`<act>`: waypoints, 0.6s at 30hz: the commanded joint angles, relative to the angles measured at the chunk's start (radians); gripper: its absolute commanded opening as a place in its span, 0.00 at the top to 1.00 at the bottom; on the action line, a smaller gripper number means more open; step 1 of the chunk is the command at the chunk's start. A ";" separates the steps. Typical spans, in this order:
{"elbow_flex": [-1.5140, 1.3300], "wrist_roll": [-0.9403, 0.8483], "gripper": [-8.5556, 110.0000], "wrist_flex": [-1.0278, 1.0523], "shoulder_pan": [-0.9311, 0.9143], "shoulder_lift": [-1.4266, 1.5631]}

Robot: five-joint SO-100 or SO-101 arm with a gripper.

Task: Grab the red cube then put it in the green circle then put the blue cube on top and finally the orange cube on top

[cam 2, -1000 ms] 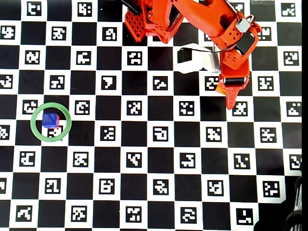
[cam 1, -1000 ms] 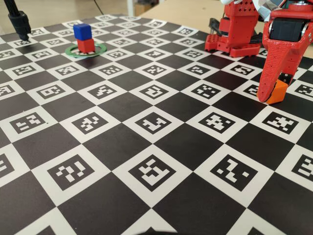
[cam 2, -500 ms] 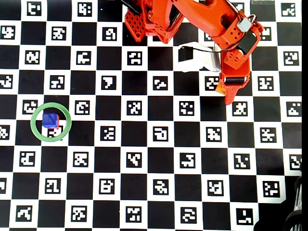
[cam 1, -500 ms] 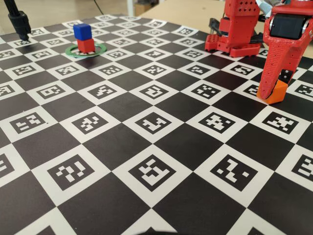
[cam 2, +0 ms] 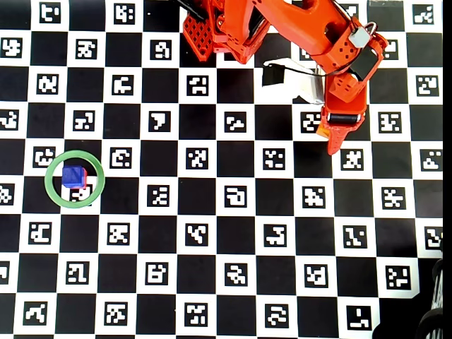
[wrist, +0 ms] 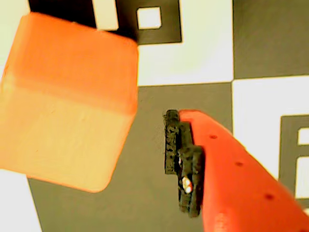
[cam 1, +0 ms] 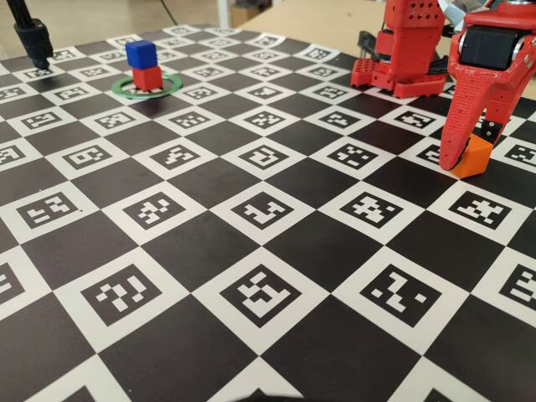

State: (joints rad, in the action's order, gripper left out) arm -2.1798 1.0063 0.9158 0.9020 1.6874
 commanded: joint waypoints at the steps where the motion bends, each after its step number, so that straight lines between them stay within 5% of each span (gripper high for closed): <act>1: 0.083 0.021 0.59 -0.023 -0.018 0.008; 18: 0.083 0.130 0.59 -0.011 -0.038 0.005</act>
State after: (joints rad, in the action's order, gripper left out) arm -2.1798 1.1075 0.8989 0.8682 1.6705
